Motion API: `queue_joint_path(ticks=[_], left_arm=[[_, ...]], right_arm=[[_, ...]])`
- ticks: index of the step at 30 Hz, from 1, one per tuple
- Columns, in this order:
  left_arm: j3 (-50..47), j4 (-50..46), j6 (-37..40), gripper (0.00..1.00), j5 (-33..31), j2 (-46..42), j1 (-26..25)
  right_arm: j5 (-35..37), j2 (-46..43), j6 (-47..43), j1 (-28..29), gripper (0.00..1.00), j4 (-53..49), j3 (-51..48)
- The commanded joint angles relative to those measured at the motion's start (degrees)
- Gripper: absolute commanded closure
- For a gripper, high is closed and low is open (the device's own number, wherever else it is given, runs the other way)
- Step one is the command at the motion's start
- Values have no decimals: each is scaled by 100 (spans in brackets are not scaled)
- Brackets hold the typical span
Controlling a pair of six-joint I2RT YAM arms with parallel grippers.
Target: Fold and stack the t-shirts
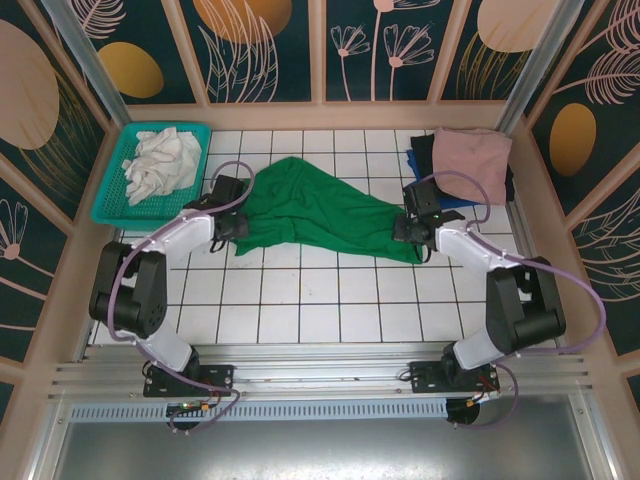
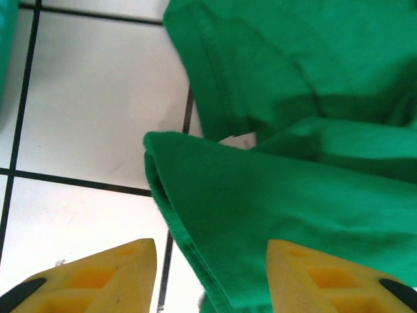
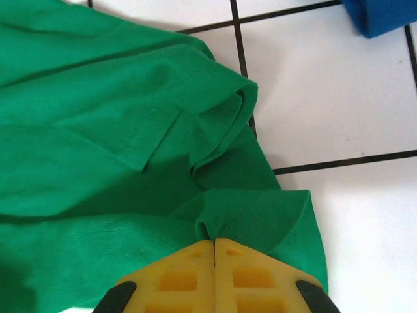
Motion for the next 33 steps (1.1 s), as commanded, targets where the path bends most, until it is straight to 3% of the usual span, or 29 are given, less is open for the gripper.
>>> queue_joint_path(ticks=[1,4,6,8,10,13,15,18,20,23,33], left_arm=[[-247,200,-243,52,172,-810,-306],[-545,472,-284,51,376,-981,-805],[-680,613,-295,52,557,-739,-935],[-711,605,-314,53,354,-391,-937],[-654,556,-381,60,83,-133,-938],[-568,709,-516,78,7,139,-915],[-416,749,-525,79,64,385,-903],[-164,699,-554,76,-61,798,-849],[-153,686,-580,61,-96,880,-746],[-318,795,-612,53,-84,787,-514],[-446,817,-555,52,-218,596,-232]], right_arm=[[15,105,-135,-34,100,319,282],[-15,199,-135,-80,100,369,324],[-55,255,-141,-109,100,367,377],[-65,258,-144,-116,100,359,385],[-98,224,-143,-116,100,368,352],[-125,178,-137,-138,100,398,257],[-121,153,-122,-163,100,436,173],[-172,103,-100,-191,100,487,71],[-194,52,-100,-216,100,516,-3],[-234,8,-108,-266,100,549,-67],[-327,38,-91,-335,100,659,-157]])
